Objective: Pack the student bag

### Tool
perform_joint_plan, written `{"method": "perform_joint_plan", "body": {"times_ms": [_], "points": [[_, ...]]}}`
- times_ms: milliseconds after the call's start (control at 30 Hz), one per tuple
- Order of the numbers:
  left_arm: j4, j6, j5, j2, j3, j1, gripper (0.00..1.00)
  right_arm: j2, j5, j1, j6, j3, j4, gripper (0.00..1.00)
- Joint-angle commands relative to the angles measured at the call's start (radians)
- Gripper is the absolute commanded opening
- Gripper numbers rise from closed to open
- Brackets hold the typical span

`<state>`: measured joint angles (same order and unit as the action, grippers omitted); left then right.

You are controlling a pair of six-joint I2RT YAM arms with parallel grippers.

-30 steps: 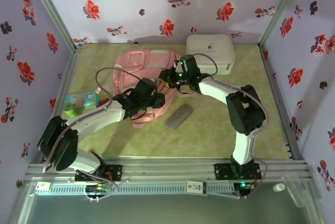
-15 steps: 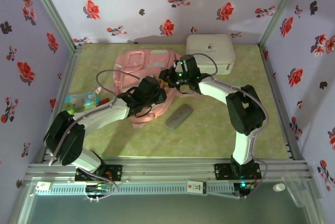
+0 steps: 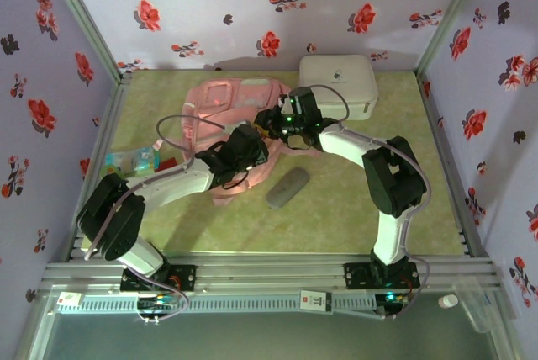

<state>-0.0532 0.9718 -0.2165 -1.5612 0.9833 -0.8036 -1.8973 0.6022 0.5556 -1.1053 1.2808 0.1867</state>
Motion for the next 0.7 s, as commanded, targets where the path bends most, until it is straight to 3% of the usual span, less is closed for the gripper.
{"method": "perform_joint_plan", "body": {"times_ms": [0,267,467,667], "points": [[0.102,0.023,-0.111,-0.012,-0.029,0.009,0.23,0.008,0.079,0.029,-0.015,0.008,0.11,0.24],[0.161,0.053,-0.157,-0.003,-0.061,0.009,0.3,-0.007,0.087,0.037,-0.056,0.011,0.158,0.22],[-0.04,0.151,-0.301,0.009,-0.017,0.009,0.33,-0.014,0.072,0.053,-0.043,0.021,0.143,0.22],[-0.136,0.168,-0.337,0.006,0.008,0.009,0.28,-0.022,0.052,0.061,-0.019,0.035,0.121,0.21]]}}
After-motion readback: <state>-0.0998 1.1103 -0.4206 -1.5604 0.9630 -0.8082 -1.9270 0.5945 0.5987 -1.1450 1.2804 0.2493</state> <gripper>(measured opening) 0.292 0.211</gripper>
